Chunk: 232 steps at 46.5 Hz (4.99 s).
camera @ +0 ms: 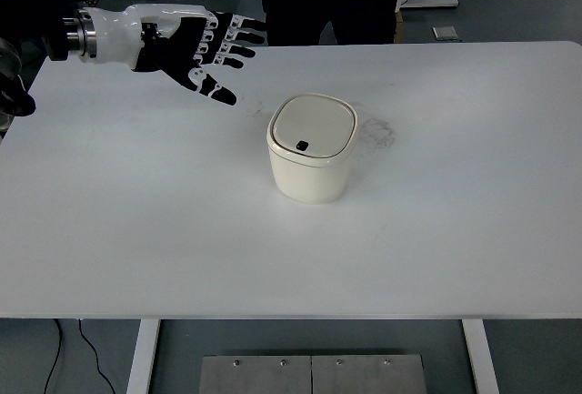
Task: Open trash can
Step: 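Raise the left hand and reach it toward the cream trash can lid, then press the left hand fingers onto the lid's front edge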
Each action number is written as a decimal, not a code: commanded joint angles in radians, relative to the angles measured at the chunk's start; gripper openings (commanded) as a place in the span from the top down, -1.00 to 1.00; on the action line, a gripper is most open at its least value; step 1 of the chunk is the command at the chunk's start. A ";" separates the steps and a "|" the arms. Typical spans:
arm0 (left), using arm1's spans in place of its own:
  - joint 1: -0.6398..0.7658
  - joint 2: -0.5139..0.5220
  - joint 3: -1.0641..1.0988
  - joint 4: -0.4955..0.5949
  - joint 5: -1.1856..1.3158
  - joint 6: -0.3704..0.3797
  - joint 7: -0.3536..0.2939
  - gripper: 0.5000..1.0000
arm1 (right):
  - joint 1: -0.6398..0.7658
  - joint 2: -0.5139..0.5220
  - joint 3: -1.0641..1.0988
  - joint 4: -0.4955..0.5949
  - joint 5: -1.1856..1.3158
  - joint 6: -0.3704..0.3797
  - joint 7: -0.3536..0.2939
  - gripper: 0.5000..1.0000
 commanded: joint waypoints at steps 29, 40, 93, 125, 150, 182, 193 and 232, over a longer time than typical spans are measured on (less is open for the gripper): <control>-0.011 -0.140 0.000 0.007 0.372 -0.047 -0.001 -1.00 | 0.000 0.000 0.000 0.000 0.000 0.000 0.000 -0.97; -0.028 -0.166 0.000 0.010 0.421 -0.047 -0.001 -1.00 | 0.000 0.000 0.000 0.000 0.000 0.000 0.000 -0.97; 0.002 -0.220 0.006 0.021 0.496 -0.047 -0.001 -1.00 | 0.000 0.000 0.000 0.000 0.000 0.000 0.000 -0.97; 0.023 -0.235 0.015 0.027 0.496 -0.047 -0.001 -1.00 | 0.000 0.000 0.000 0.000 0.000 0.000 0.000 -0.97; 0.025 -0.246 0.015 0.033 0.496 -0.047 -0.001 -1.00 | 0.000 0.000 0.000 0.000 0.000 0.000 0.000 -0.97; 0.029 -0.254 0.015 0.033 0.496 -0.047 -0.001 -1.00 | 0.000 0.000 0.000 0.000 0.000 0.000 0.000 -0.97; 0.026 -0.255 0.015 0.033 0.508 -0.047 -0.001 -1.00 | 0.000 0.000 0.000 0.000 0.000 0.000 0.000 -0.97; 0.031 -0.257 0.015 0.033 0.510 -0.047 -0.001 -1.00 | 0.000 0.000 0.000 0.000 0.000 0.000 0.000 -0.97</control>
